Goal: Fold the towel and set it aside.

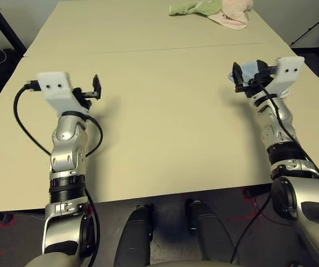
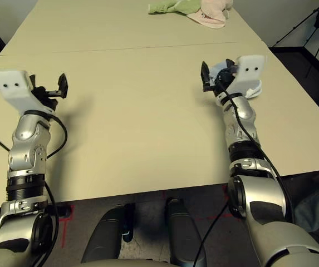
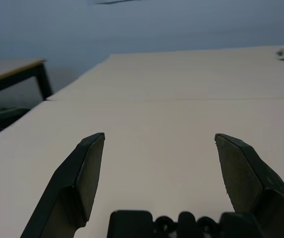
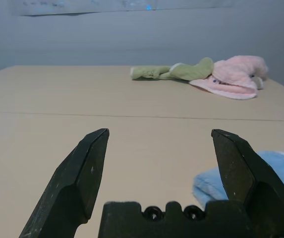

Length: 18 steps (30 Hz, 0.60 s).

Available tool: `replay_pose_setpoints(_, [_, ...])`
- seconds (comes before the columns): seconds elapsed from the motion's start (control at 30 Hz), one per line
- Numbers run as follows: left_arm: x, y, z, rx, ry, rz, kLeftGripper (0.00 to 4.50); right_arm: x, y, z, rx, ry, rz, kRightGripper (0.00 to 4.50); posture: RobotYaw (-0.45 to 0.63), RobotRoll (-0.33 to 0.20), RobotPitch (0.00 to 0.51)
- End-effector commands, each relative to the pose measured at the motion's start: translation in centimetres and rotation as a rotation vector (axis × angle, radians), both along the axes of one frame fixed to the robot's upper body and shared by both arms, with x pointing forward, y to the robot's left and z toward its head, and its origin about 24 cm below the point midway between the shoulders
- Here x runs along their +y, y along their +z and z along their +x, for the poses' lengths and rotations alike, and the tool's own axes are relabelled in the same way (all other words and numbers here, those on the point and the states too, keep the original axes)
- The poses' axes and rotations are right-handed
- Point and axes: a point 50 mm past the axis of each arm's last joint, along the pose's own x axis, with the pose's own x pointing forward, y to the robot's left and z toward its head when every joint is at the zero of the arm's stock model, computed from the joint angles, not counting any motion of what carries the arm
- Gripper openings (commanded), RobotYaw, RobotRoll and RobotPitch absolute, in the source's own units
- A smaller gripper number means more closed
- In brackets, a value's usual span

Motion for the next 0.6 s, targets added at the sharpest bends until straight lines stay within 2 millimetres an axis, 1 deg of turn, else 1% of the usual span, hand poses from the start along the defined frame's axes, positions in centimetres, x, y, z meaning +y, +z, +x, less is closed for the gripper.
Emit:
replay_pose_setpoints(0.03, [0.4, -1.0, -0.5, 0.029, -0.037, -0.001, 4.5, -0.2, -1.0, -0.1, 0.052, 0.002, -0.006, 4.47, 0.01, 0.0, 0.162])
replay_pose_setpoints(0.17, [0.7, -1.2, -0.8, 0.062, -0.104, -0.003, 4.5, -0.7, -1.5, -0.2, 0.09, -0.032, 0.002, 4.47, 0.01, 0.0, 0.164])
replay_pose_setpoints(0.27, [1.3, -1.2, -0.9, 0.091, -0.15, -0.007, 4.5, -0.9, -1.8, -0.5, 0.096, -0.038, 0.007, 4.47, 0.0, 0.0, 0.165])
replay_pose_setpoints(0.43, [1.7, -1.1, -0.8, 0.114, -0.172, -0.02, 4.5, -0.7, -2.2, -0.7, 0.099, -0.038, 0.014, 4.47, 0.0, 0.0, 0.164])
replay_pose_setpoints(0.6, [1.7, -1.1, -0.6, 0.117, -0.179, -0.022, 4.5, -0.5, -2.3, -0.8, 0.095, -0.043, 0.024, 4.47, 0.0, 0.0, 0.158])
